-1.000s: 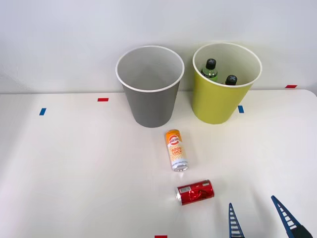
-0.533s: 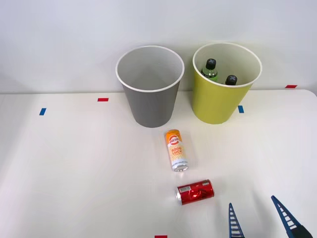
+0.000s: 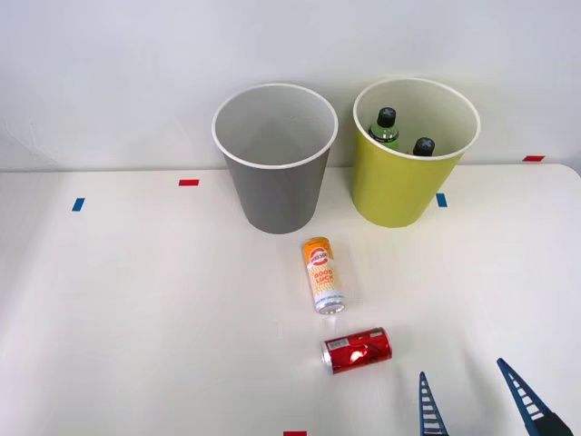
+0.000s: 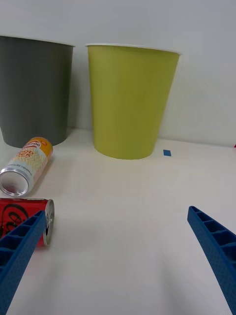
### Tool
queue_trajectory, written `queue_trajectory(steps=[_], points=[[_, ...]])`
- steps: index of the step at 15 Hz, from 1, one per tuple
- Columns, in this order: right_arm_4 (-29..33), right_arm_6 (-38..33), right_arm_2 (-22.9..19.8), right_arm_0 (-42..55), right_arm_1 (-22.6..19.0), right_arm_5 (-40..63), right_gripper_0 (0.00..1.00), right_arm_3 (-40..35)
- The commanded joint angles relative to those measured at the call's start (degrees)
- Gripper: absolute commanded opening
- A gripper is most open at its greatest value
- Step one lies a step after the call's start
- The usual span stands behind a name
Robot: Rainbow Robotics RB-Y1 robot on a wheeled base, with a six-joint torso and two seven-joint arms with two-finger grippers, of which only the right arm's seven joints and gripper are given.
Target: Put cans in the gray bin, plastic bottles in the light green bin
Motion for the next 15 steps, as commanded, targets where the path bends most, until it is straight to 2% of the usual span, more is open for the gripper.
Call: queue_trajectory(steps=[1, 3, 8, 11, 13, 15], points=[[0.09, 0.08, -0.09, -0.35, -0.26, 0.79, 1.00, 2.46], [0.35, 0.17, 0.70, -0.88, -0.62, 0.53, 1.00, 3.43], [0.79, 0.17, 1.06, -0.44, -0.97, 1.32, 1.00, 0.44], [-0.26, 0.00, 2.55, 0.97, -2.29, 13.80, 1.00, -8.53], [-4.48, 0.44, 5.01, 2.46, -3.87, 27.07, 1.00, -17.49], [-7.38, 0.08, 5.54, 1.85, -4.75, 38.94, 1.00, -24.08]])
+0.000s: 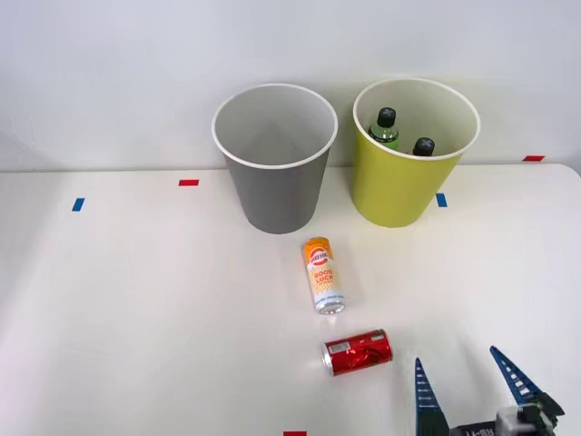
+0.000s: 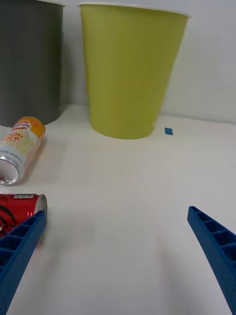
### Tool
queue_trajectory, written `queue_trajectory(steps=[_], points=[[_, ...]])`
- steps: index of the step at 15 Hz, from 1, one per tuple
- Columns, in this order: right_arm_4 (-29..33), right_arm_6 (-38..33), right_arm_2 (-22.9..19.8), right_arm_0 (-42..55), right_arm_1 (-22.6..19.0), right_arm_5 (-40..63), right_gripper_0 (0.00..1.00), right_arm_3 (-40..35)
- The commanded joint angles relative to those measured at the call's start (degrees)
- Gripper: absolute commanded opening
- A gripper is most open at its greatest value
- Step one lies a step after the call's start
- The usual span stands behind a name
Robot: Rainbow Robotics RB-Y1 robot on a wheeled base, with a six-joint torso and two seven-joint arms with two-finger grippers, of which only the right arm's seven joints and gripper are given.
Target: Put cans in the gray bin, plastic bottles in the light green bin
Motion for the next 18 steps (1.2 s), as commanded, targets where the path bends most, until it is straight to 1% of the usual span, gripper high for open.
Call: queue_trajectory(steps=[1, 2, 4, 5, 6, 7, 10, 11, 12, 14, 16, 17, 18], points=[[-5.27, -0.35, 1.52, -0.39, -1.86, 18.81, 1.00, -11.89], [-5.62, -0.79, 1.17, -1.53, -1.77, 23.20, 1.00, -13.20], [-5.98, -1.49, 0.73, -3.46, -1.51, 26.45, 1.00, -13.64], [-6.33, -3.42, 0.65, -4.78, -1.59, 26.72, 1.00, -13.64], [-6.68, -6.85, 0.82, -5.57, -1.95, 29.71, 1.00, -14.35], [-6.77, -9.05, 0.91, -6.36, -2.21, 34.19, 1.00, -16.02], [-6.15, -15.99, 1.52, -9.79, -2.30, 58.71, 1.00, -26.21], [-5.27, -19.60, 1.79, -11.99, -2.03, 68.38, 1.00, -29.29], [-4.92, -22.67, 1.79, -14.19, -1.77, 73.91, 1.00, -30.08], [-3.78, -30.49, 2.14, -19.20, -1.51, 82.70, 1.00, -30.08], [-4.04, -38.05, 2.76, -22.80, -1.24, 89.21, 1.00, -30.08], [-4.31, -44.47, 3.46, -25.17, -1.07, 93.78, 1.00, -30.08], [-4.48, -49.21, 3.90, -27.02, -0.98, 97.21, 1.00, -30.08]])
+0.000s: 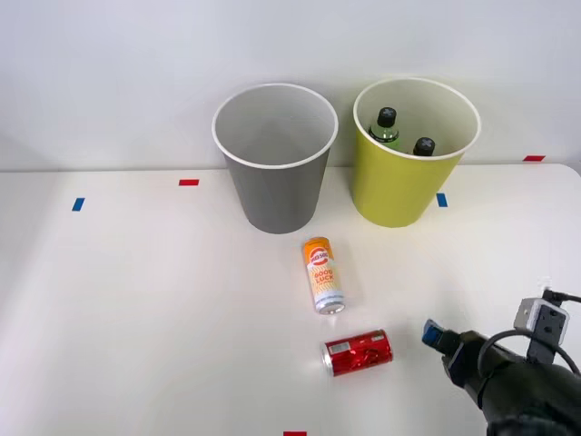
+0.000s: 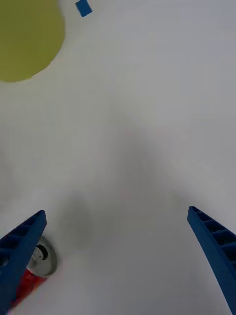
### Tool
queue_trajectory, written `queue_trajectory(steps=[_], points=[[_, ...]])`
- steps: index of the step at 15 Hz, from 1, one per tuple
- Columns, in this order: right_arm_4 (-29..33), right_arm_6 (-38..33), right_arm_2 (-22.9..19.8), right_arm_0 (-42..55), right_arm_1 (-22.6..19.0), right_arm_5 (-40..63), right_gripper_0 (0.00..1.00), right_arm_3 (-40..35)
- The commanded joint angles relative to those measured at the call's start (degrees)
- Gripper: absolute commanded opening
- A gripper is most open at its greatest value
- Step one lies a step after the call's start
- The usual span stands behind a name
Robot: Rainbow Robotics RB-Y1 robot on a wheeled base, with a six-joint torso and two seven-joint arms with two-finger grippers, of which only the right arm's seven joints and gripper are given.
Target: Put cans in the gray bin, plastic bottles in the light green bin
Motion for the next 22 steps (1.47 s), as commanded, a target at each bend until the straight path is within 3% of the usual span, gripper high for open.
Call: queue_trajectory(steps=[1, 4, 8, 11, 16, 22], points=[[-0.56, -17.93, 1.89, -8.58, 0.56, 13.99, 1.00, -0.56], [-2.58, -26.63, 1.45, -13.94, 0.65, 21.37, 1.00, -0.56], [-10.40, -39.81, -0.31, -16.49, -0.05, 23.66, 1.00, -0.56], [-15.06, -46.23, -0.04, -17.63, -3.57, 23.75, 1.00, -0.56], [-17.34, -47.55, 2.06, -18.78, -10.07, 23.75, 1.00, 1.64], [-27.36, -66.71, 4.09, -23.08, -13.50, 23.75, 1.00, 3.05]])
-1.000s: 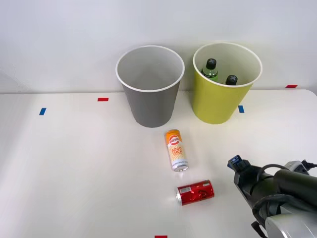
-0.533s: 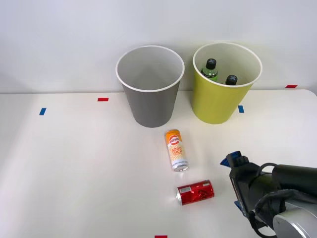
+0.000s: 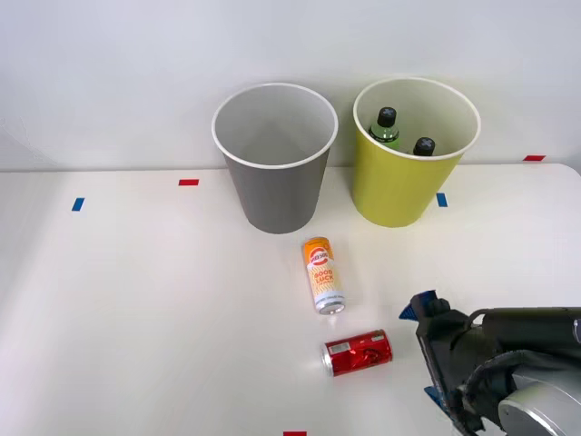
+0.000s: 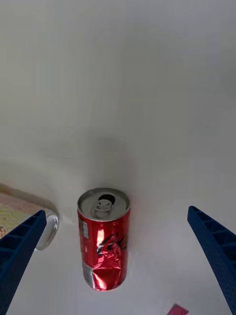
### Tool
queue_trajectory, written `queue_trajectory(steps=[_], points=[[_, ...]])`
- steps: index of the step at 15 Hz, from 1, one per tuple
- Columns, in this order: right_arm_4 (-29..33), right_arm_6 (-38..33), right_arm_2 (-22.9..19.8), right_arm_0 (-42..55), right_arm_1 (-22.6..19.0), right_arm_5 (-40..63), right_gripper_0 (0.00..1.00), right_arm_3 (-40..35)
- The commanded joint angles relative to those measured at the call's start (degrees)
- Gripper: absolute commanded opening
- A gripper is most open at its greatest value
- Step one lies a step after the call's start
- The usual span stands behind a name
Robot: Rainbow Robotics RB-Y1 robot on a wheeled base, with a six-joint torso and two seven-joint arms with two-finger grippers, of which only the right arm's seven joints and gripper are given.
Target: Put cans in the gray bin, plastic bottles in the light green bin
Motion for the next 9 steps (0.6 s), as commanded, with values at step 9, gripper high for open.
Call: queue_trajectory(steps=[9], points=[[-7.07, -8.05, 9.79, -11.73, -10.43, -1.70, 1.00, 4.59]])
